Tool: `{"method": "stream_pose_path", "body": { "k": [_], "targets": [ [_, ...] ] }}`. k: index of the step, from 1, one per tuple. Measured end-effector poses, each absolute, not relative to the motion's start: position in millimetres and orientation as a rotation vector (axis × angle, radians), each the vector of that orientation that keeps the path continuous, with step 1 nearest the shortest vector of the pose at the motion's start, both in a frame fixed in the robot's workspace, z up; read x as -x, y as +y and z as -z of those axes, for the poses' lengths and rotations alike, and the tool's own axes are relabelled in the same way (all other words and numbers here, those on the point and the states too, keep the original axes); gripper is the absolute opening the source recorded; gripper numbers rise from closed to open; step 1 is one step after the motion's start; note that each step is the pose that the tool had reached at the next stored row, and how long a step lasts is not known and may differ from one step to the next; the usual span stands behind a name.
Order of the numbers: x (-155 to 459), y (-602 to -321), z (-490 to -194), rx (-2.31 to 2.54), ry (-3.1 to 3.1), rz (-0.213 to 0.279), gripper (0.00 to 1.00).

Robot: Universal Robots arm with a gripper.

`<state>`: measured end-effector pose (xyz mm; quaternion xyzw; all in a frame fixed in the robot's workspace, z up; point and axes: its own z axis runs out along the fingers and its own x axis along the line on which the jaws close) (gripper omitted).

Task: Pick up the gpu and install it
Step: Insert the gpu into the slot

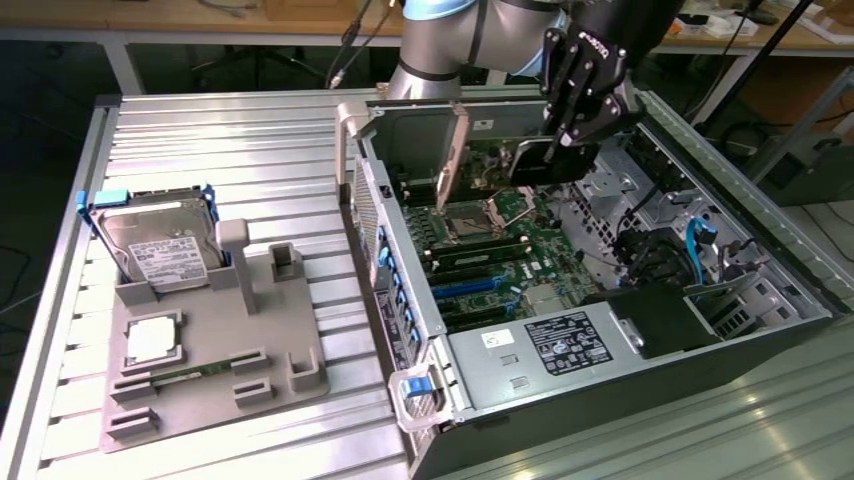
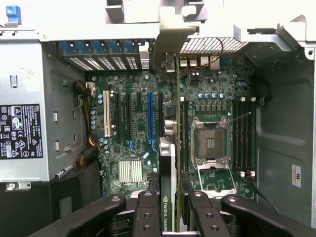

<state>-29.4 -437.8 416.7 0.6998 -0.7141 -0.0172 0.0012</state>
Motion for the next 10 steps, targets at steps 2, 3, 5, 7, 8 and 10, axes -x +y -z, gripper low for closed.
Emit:
{"method": "stream_pose_path", "body": {
  "k": [2,3,5,7,8,10],
  "targets": [
    [29,-438,-413,-2.196,-2.243,0.054,0.27],
    [29,-438,-411,-2.196,-2.243,0.054,0.27],
    [29,-438,-408,-2.195,-2.244,0.054,0.27],
    [30,-438,-405,-2.193,-2.246,0.054,0.27],
    [30,-438,-403,-2.192,-2.246,0.054,0.27],
    [30,-438,-400,-2.19,-2.249,0.054,0.27]
  ]
}}
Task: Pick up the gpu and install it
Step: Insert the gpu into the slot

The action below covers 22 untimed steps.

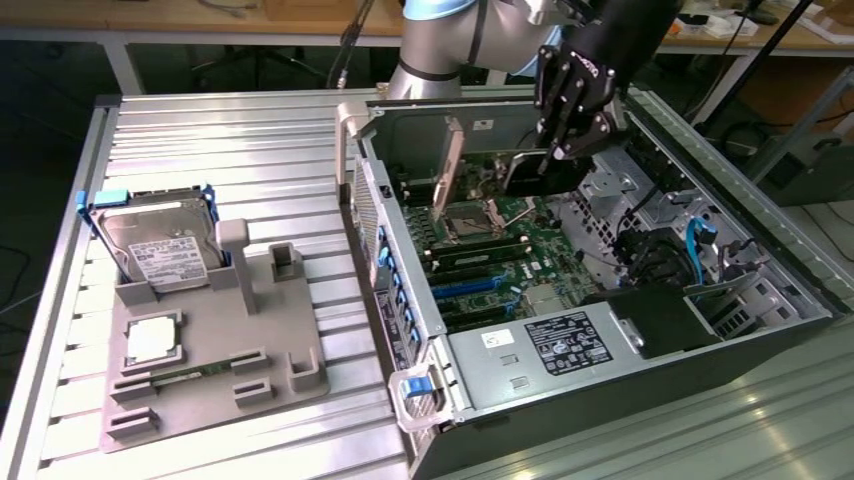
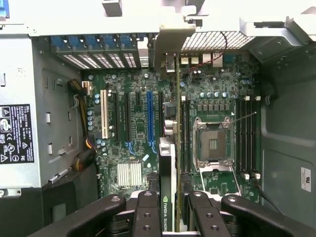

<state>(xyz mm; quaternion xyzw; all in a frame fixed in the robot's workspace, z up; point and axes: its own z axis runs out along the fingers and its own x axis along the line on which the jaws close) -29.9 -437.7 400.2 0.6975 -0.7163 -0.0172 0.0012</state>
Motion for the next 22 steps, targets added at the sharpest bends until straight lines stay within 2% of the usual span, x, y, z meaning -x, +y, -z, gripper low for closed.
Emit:
{"method": "stream_pose_path", "body": {
  "k": [22],
  "targets": [
    [31,-438,-388,-2.187,-2.254,0.052,0.27]
  ]
}}
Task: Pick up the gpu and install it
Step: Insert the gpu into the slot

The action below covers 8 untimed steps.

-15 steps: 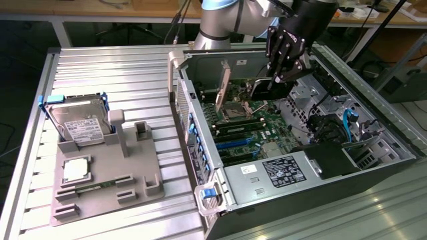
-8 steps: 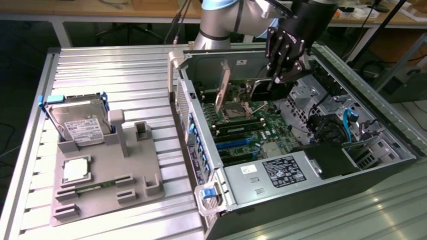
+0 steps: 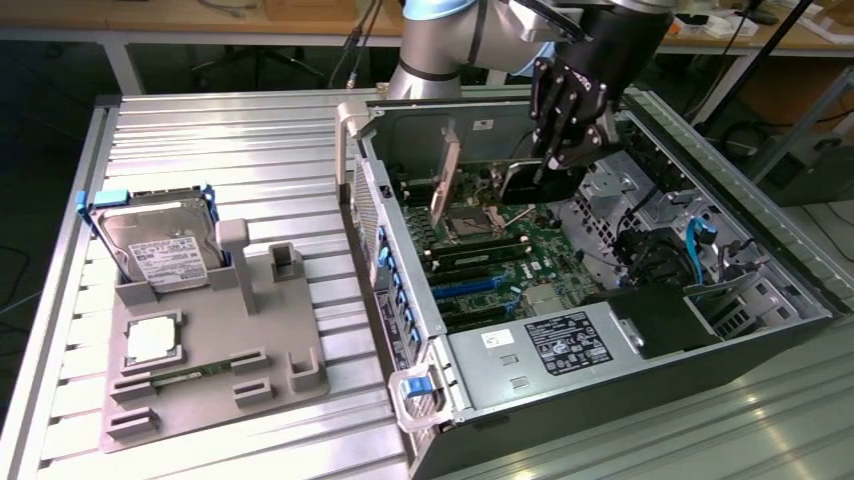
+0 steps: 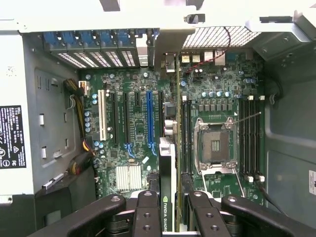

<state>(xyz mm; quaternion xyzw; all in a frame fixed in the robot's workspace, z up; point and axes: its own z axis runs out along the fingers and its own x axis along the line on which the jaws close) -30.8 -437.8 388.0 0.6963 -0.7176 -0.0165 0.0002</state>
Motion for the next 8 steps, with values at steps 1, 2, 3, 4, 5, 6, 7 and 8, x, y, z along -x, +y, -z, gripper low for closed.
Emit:
{"method": "stream_pose_path", "body": {
  "k": [1,2,3,4,5,6,7,8],
  "targets": [
    [31,-438,-387,-2.187,-2.254,0.052,0.27],
    [31,-438,-386,-2.187,-2.254,0.051,0.27],
    [31,-439,-381,-2.188,-2.255,0.05,0.27],
    [31,-440,-378,-2.188,-2.255,0.05,0.27],
    [32,-441,-371,-2.188,-2.255,0.05,0.27],
    [33,-442,-367,-2.188,-2.255,0.05,0.27],
    [33,-442,-364,-2.188,-2.255,0.05,0.27],
    [34,-443,-362,-2.188,-2.255,0.05,0.27]
  ]
}}
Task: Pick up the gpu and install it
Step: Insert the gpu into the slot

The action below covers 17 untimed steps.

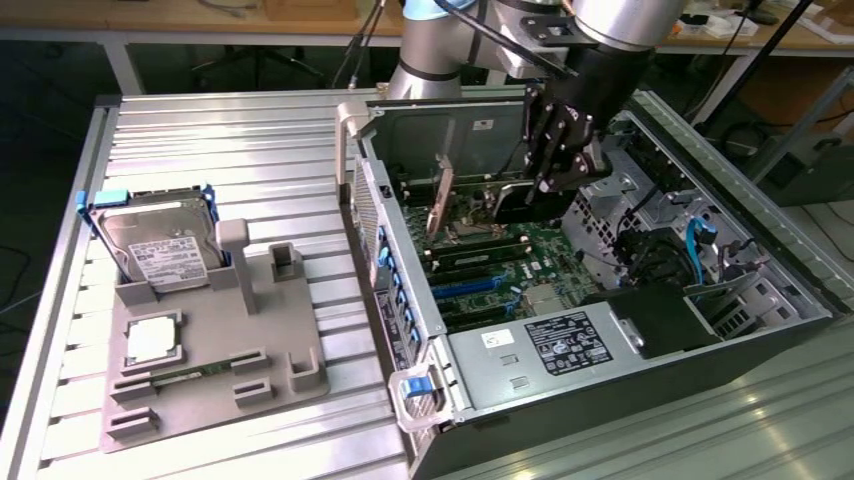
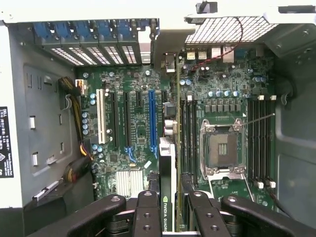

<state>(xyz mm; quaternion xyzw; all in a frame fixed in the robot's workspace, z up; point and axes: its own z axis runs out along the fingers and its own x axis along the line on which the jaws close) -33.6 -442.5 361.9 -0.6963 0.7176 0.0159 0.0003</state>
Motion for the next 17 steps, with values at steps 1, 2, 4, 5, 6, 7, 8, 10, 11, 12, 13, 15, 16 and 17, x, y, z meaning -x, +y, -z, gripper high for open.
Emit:
{"method": "stream_pose_path", "body": {
  "k": [1,2,4,5,6,7,8,10,11,12,13,15,16,17],
  "targets": [
    [34,-443,-361,2.187,2.254,-0.05,0.27],
    [34,-443,-359,2.187,2.254,-0.05,0.27],
    [35,-445,-353,2.187,2.254,-0.05,0.27],
    [35,-446,-350,2.187,2.254,-0.05,0.27],
    [35,-446,-349,2.187,2.254,-0.05,0.27],
    [35,-446,-347,2.187,2.254,-0.049,0.27],
    [35,-447,-346,2.187,2.255,-0.049,0.27],
    [36,-448,-341,2.188,2.255,-0.048,0.27],
    [36,-448,-339,2.188,2.255,-0.047,0.27],
    [36,-449,-336,2.188,2.255,-0.047,0.27],
    [37,-451,-334,2.188,2.255,-0.047,0.27],
    [39,-452,-330,2.188,2.255,-0.047,0.27],
    [40,-452,-329,2.188,2.255,-0.047,0.27],
    [41,-452,-327,2.188,2.255,-0.047,0.27]
  ]
}}
